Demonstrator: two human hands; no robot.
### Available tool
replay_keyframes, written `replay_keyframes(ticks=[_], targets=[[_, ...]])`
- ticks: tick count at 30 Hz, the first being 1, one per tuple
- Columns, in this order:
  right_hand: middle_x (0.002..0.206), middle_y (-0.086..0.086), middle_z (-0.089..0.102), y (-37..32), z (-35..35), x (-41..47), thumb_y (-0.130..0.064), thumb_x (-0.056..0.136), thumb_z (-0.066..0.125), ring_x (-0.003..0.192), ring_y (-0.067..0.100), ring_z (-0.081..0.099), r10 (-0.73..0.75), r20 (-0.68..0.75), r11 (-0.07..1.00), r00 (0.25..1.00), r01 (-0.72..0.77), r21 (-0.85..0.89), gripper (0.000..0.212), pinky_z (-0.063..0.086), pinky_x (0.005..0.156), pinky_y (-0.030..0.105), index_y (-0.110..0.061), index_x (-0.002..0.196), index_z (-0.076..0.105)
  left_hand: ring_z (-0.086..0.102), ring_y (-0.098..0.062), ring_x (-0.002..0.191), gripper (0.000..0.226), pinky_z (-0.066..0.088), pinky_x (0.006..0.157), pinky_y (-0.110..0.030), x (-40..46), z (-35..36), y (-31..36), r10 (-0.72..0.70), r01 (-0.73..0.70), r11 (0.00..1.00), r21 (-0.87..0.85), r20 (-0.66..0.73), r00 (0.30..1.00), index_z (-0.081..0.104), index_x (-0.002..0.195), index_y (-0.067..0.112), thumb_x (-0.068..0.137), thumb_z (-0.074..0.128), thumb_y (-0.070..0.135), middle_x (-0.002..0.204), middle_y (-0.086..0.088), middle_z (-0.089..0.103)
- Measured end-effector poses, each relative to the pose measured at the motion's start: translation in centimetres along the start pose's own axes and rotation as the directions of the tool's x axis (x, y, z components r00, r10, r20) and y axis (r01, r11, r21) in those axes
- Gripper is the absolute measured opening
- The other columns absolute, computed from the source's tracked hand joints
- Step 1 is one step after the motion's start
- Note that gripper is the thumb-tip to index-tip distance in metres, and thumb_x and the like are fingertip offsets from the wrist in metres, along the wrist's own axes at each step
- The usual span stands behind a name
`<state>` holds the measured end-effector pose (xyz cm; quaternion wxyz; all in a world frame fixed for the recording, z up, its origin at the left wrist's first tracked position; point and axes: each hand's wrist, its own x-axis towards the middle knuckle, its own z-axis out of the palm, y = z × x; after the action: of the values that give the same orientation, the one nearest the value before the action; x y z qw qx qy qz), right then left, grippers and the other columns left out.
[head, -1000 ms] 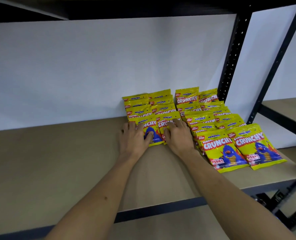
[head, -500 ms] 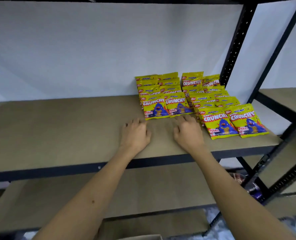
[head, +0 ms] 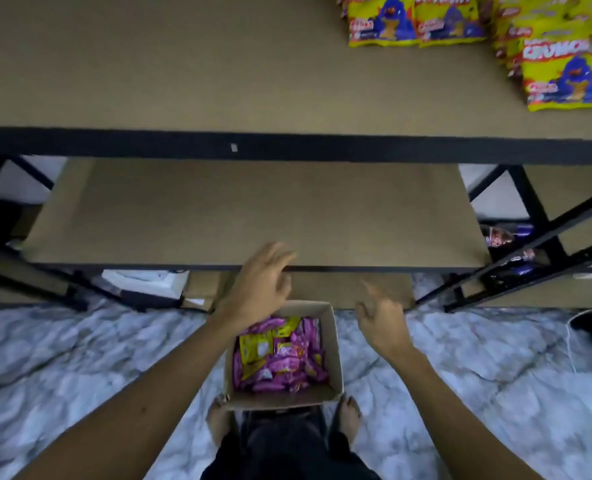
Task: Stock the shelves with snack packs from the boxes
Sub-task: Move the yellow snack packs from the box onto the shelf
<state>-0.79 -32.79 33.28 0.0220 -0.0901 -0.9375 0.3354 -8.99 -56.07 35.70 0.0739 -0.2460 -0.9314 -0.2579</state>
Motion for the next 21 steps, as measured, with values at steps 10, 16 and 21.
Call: replay_keyframes(ticks=[10, 16, 21], targets=[[0.112, 0.015, 0.067, 5.6, 13.1, -8.3, -0.014, 0.089, 0.052, 0.101, 0.035, 0.063, 0.267, 0.517, 0.964, 0.813, -0.222, -0.148, 0.041, 0.052, 0.076, 0.036, -0.014, 0.129, 0.055, 0.062, -0.033, 0.107, 0.039, 0.050, 0.082, -0.036, -16.9, 9.9, -10.1, -0.529, 0.582, 0.808, 0.090, 0.545, 0.650, 0.062, 0.123, 0.015, 0.086, 0.054, 0.022, 0.118, -0.014, 0.065], [0.110, 0.016, 0.066, 11.5, 19.5, -7.8, -0.018, 0.089, 0.053, 0.100, 0.036, 0.063, 0.326, 0.652, 0.941, 0.684, -0.167, -0.295, 0.039, 0.045, 0.074, 0.029, -0.019, 0.128, 0.055, 0.061, -0.027, 0.109, 0.036, 0.047, 0.085, -0.030, -20.7, 18.7, -12.5, -0.542, 0.649, 0.756, 0.084, 0.635, 0.550, 0.061, 0.124, 0.011, 0.088, 0.057, 0.012, 0.122, -0.012, 0.064], [0.110, 0.009, 0.065, 15.6, 25.2, -5.1, -0.015, 0.090, 0.051, 0.097, 0.030, 0.063, 0.331, 0.665, 0.940, 0.670, -0.168, -0.298, 0.026, 0.043, 0.072, 0.027, -0.016, 0.114, 0.061, 0.065, -0.024, 0.098, 0.031, 0.053, 0.084, -0.040, -22.3, 25.0, -15.5, -0.526, 0.672, 0.739, 0.043, 0.660, 0.536, 0.063, 0.118, 0.012, 0.087, 0.057, 0.013, 0.111, -0.010, 0.068]])
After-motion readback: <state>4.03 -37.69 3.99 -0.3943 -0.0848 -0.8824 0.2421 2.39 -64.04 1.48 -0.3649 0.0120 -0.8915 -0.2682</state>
